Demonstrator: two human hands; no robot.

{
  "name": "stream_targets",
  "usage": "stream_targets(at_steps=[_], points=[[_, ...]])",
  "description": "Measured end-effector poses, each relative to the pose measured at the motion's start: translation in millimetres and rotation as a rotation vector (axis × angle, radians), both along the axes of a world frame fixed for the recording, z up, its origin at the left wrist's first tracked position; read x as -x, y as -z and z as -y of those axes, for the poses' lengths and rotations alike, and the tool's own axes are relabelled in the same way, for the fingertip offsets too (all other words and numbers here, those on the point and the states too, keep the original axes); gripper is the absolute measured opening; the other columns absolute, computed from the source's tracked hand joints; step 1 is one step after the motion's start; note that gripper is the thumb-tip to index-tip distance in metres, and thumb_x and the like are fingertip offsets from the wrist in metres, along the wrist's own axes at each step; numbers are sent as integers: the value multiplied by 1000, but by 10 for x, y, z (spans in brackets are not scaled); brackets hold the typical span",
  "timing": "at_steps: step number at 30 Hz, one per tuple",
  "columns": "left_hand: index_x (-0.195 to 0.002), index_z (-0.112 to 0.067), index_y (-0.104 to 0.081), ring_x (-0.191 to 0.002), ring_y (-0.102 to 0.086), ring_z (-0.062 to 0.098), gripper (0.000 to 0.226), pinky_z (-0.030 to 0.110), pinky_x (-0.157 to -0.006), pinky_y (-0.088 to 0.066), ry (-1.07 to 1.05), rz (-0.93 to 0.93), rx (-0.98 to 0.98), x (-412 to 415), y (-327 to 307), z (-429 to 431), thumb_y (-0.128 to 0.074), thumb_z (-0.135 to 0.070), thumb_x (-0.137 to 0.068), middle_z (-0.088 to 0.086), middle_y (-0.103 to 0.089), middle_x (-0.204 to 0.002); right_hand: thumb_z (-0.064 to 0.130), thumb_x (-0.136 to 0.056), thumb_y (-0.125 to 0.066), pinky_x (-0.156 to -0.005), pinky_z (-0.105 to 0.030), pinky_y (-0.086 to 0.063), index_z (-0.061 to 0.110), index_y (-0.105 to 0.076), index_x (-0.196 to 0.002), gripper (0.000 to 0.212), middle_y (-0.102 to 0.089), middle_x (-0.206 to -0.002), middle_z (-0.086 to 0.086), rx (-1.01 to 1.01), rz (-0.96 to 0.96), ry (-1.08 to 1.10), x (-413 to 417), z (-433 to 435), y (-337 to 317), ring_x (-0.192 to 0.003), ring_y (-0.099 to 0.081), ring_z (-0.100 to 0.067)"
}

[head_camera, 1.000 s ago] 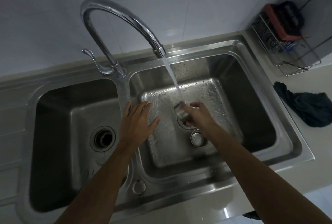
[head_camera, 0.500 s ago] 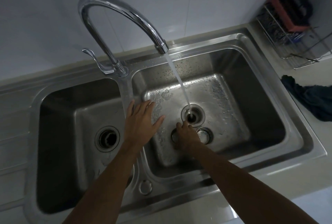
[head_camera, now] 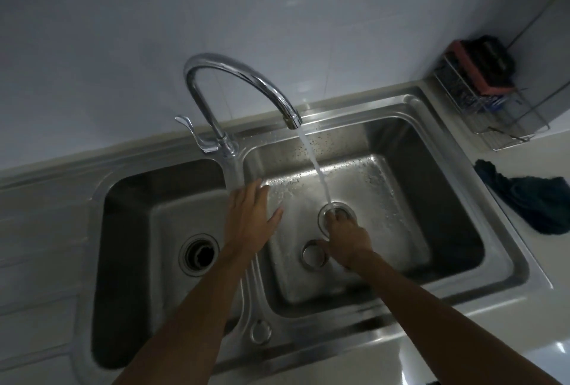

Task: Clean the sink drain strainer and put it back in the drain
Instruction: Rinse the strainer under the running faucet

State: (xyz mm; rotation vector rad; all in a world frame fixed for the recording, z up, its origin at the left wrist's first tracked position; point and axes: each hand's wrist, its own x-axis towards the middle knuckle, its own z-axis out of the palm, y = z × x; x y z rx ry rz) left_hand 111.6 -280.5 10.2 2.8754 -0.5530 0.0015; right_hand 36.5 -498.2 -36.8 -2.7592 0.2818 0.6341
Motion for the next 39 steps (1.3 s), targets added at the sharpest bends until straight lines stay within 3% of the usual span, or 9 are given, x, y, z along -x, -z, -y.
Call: stream_targets(at_steps=[5, 8, 14, 20, 24, 34, 39], points=[[-143, -4, -47, -138, -47, 37, 68, 50, -116, -40, -217, 148, 15, -526, -568, -308, -68, -45, -94, 22, -47, -151, 45, -93, -56, -89, -42, -52, 18, -44, -136, 52, -54, -131, -6, 20, 59, 26, -158, 42, -381, -120, -53, -29], [-149, 1, -39, -148, -36, 39, 79, 47, -122, -30, -343, 188, 35, -796, -803, -515, -69, -46, -92, 25, -36, -159, 43, -94, -54, -85, -42, -53, 19, -46, -134, 47, -56, -125, -5, 22, 90, 22, -219, 26, -502, -113, -56, -27], [-152, 2, -34, -149, -35, 36, 85, 52, -121, -32, -237, 80, -52, -1091, -866, -650, -75, -40, -90, 22, -37, -160, 45, -94, -54, -83, -40, -52, 19, -46, -134, 49, -57, -125, -5, 25, 135, 37, -271, 18, -605, -113, -58, -27], [-157, 1, -23, -157, -18, 38, 100, 51, -126, -25, -234, 64, -38, -1163, -718, -688, -79, -42, -86, 23, -17, -168, 41, -95, -53, -81, -40, -52, 16, -48, -129, 43, -57, -121, -6, 52, 125, 51, -241, 67, -647, -110, -58, -27], [-156, 3, -25, -153, -26, 41, 108, 54, -123, -30, -217, 34, -67, -1297, -756, -716, -87, -39, -78, 27, -28, -162, 41, -96, -51, -82, -38, -50, 15, -47, -128, 41, -56, -122, -6, 85, 97, 57, -227, 76, -651, -113, -57, -28], [-143, 6, -41, -135, -42, 43, 87, 51, -108, -43, -216, 96, -56, -1049, -915, -572, -86, -33, -79, 27, -41, -145, 43, -95, -54, -77, -39, -51, 15, -49, -126, 42, -58, -120, -5, 58, 169, 31, -145, 4, -715, -109, -59, -28], [-139, 5, -44, -136, -41, 44, 80, 51, -111, -44, -210, 128, -34, -803, -936, -453, -83, -35, -81, 29, -40, -145, 43, -94, -53, -81, -40, -51, 15, -48, -128, 44, -57, -123, -6, 52, 167, 21, -91, 53, -808, -113, -57, -29]])
